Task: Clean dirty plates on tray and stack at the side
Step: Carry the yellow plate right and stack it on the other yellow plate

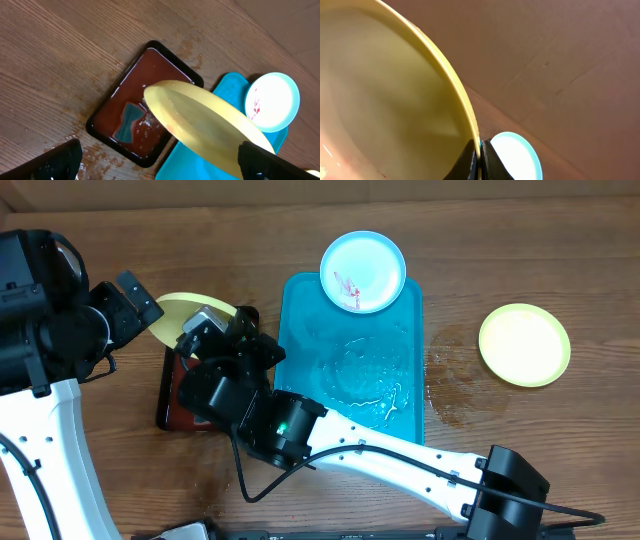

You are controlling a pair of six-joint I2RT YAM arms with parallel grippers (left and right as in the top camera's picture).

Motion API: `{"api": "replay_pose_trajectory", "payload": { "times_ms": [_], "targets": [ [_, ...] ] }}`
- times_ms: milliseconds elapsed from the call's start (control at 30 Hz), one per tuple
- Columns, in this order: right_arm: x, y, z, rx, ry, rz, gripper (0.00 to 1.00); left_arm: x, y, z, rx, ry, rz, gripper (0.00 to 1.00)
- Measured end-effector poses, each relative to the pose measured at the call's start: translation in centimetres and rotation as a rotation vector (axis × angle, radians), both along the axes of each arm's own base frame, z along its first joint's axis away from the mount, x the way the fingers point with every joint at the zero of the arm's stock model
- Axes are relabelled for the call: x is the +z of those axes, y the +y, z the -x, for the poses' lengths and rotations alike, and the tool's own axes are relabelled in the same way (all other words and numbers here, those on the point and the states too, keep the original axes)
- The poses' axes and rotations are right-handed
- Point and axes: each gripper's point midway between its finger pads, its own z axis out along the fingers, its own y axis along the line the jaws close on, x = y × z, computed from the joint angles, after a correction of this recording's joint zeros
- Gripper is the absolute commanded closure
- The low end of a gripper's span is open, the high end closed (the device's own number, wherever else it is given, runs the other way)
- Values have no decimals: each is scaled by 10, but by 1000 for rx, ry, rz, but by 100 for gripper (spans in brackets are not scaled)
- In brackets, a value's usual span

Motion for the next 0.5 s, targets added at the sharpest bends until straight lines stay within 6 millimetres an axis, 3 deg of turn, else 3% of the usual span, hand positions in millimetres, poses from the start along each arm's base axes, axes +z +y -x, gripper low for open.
{"api": "replay_pose_trajectory", "payload": {
  "times_ms": [167,333,400,500],
  "targets": [
    [-6,-8,-6,-35,28,-37,96,0,0,0,0,0,0,0],
    [-55,-42,-37,-82,291,-147,96,0,0,-1,0,-3,0,0],
    [-77,-59,-57,-84,454,-259,96,2,0,-2,-2,-12,1,0],
    [-92,-83,-85,-52,676,-468,96,4,-1,-6,-8,-28,6,0]
  ]
}}
